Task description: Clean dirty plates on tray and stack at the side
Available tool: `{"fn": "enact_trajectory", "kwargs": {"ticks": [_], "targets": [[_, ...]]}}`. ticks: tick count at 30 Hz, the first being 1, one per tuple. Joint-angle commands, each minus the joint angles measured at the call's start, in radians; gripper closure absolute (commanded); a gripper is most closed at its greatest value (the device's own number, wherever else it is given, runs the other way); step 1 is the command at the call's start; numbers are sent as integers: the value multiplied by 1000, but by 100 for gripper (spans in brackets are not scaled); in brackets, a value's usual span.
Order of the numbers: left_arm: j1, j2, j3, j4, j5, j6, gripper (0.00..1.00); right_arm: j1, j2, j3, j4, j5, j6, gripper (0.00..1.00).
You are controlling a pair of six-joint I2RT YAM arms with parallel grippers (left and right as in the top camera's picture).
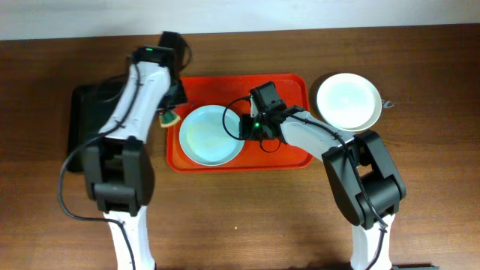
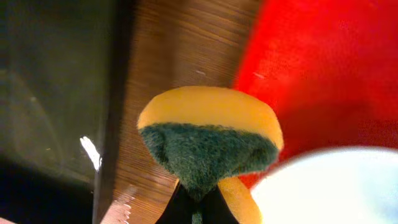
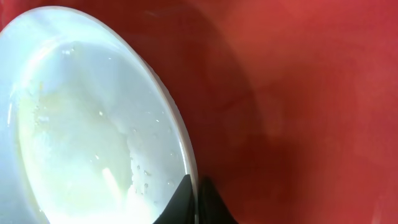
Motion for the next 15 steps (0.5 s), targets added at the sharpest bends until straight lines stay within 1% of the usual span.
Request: {"fn": "enact_trajectory", "kwargs": {"ticks": [1, 2, 4, 6, 8, 9, 10, 12, 13, 15], "targets": [[190, -8, 21, 4, 58, -74, 100, -13, 34, -13, -21, 89, -3, 96], [279, -8, 21, 6, 86, -73, 100, -13, 34, -13, -16, 88, -3, 96], [362, -7, 17, 8, 108, -72, 100, -13, 34, -13, -4, 88, -3, 96], [406, -7, -26, 25, 115, -72, 100, -13, 34, -13, -1, 88, -3, 96], [407, -6, -95, 76, 98, -70, 100, -13, 34, -13, -7, 88, -3, 96], [408, -6, -145, 137, 98, -70, 99, -13, 34, -13, -18, 88, -3, 96], [407, -6, -175, 174, 100, -69, 88, -13, 34, -13, -29, 88, -3, 96], [407, -6, -185, 190, 100, -69, 60, -13, 34, -13, -35, 88, -3, 96], [408, -10, -175, 183, 100, -69, 57, -13, 34, -13, -35, 88, -4, 96], [408, -31, -104, 101, 101, -69, 57, -13, 28, -12, -42, 88, -4, 96]]}}
